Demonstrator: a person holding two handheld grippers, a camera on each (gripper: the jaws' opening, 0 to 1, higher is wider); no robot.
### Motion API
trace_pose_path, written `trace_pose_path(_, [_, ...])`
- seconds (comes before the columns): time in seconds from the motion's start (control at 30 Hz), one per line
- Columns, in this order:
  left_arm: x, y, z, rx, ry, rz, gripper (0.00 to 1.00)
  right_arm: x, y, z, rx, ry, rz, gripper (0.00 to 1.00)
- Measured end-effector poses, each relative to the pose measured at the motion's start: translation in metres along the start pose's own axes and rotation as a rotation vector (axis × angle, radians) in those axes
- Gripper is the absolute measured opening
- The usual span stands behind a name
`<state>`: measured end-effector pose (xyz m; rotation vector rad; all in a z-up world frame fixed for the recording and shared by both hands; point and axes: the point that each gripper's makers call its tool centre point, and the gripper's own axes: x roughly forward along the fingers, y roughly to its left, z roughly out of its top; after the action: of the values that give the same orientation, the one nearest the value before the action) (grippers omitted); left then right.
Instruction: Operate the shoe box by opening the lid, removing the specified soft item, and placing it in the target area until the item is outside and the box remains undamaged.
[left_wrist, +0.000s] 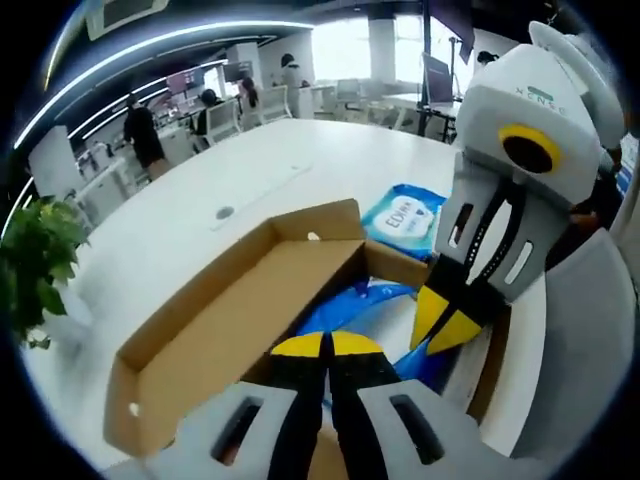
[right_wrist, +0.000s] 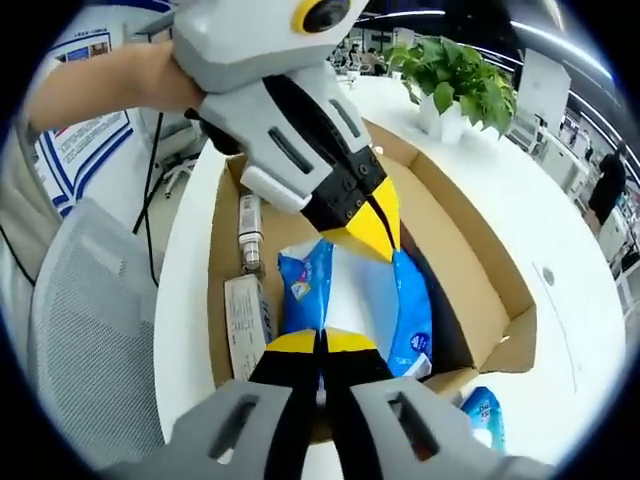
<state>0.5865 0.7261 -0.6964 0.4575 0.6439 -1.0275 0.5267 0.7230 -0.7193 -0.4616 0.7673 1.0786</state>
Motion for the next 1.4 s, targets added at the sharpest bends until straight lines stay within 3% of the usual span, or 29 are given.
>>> trace_pose_path(0.43, [-0.029, 0.011, 0.029, -0.003, -0.031, 0.056, 0.00, -0.034, -0.005, 0.031, -0.037, -0.077, -0.055, 0.00])
trace_pose_path(0.87, [-0.054, 0.007, 0.067, 0.004, -0.050, 0.077, 0.00, -0.077, -0.003, 0.056, -0.079, -0.113, -0.063, 0.00])
trace_pose_path(1.13, [-0.057, -0.005, 0.097, -0.001, -0.067, 0.056, 0.00, -0.106, -0.008, 0.055, -0.077, -0.116, -0.076, 0.00])
trace_pose_path(1.4, [-0.046, -0.027, 0.121, 0.041, -0.075, 0.001, 0.00, -0.136, -0.016, 0.035, -0.062, -0.093, -0.100, 0.00])
